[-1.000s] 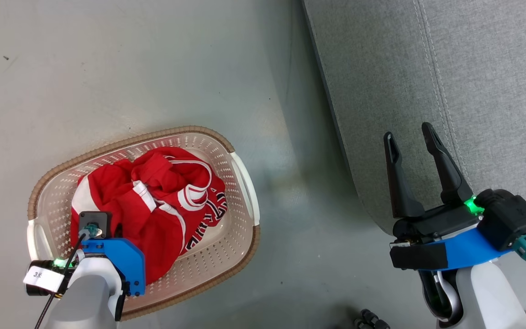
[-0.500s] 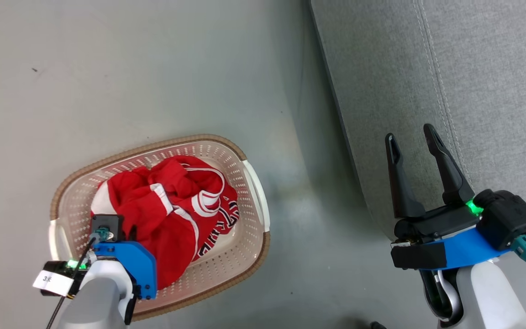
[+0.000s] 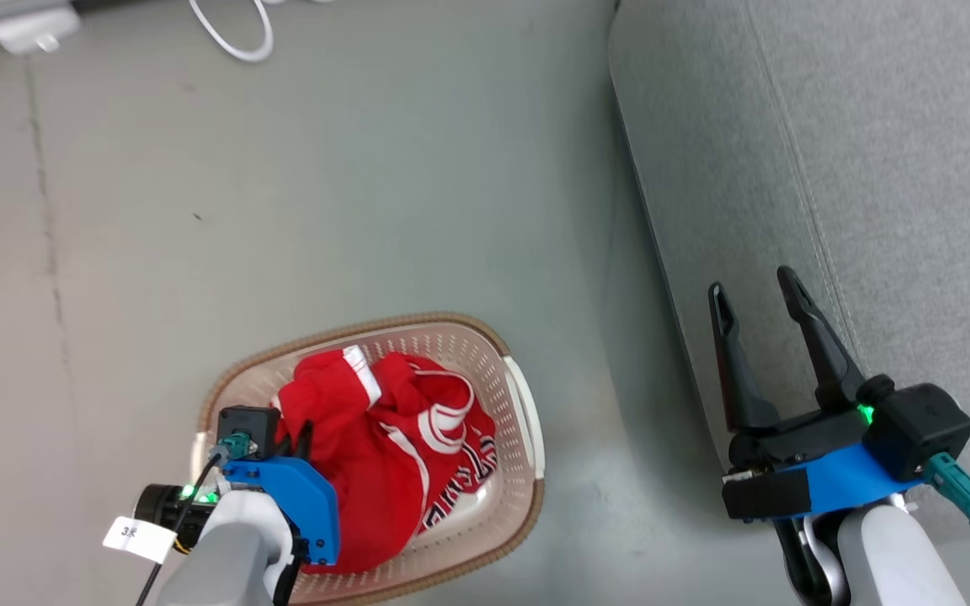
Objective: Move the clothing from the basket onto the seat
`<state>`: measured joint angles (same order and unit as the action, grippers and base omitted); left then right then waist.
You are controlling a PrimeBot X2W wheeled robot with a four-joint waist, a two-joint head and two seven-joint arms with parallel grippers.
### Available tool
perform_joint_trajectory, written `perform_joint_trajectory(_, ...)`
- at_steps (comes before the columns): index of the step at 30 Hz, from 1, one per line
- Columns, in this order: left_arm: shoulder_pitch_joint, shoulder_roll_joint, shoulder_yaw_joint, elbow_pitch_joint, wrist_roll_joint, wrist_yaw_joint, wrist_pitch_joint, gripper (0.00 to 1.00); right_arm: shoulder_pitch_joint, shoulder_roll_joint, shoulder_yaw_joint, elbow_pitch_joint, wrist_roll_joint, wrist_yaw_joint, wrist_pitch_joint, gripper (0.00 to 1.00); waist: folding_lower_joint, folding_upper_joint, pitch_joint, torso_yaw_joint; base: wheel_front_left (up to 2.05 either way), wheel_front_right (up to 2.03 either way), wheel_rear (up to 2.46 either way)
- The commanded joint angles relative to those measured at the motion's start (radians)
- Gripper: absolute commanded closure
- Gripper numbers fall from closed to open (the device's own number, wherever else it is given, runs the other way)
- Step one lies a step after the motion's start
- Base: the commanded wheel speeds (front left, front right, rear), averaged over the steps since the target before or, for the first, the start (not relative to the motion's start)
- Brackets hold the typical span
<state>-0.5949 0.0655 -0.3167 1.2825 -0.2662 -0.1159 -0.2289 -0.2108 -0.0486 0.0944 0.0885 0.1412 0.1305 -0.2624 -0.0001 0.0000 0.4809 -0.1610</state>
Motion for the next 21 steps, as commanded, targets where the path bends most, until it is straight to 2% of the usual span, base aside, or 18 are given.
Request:
perform_joint_trajectory(1, 0.019, -0.005, -0.011, -0.006, -0.009, -0.008, -0.009, 1.0, 0.02, -0.003, -0.001, 0.009, -0.004, 0.0, -0.004, 0.0, 0.0001, 0.0, -0.084, 0.047, 0.0, 0.0, 0.0)
perform_joint_trajectory(7, 0.047, -0.014, -0.062, -0.03, -0.051, -0.017, -0.012, 1.0, 0.053, -0.003, -0.009, 0.031, 0.001, 0.0, -0.004, 0.0, 0.0001, 0.0, -0.193, 0.082, 0.0, 0.0, 0.0)
perform_joint_trajectory(13, 0.091, -0.015, -0.196, -0.173, -0.172, -0.014, 0.01, 1.0, 0.101, -0.003, -0.019, 0.054, -0.004, 0.0, -0.004, 0.0, 0.0001, 0.0, -0.286, 0.112, 0.0, 0.0, 0.0)
perform_joint_trajectory(21, 0.094, -0.015, -0.309, -0.276, -0.264, -0.014, 0.023, 1.0, 0.148, -0.003, -0.039, 0.069, -0.001, 0.0, -0.004, 0.0, 0.0001, 0.0, -0.364, 0.146, 0.0, 0.0, 0.0)
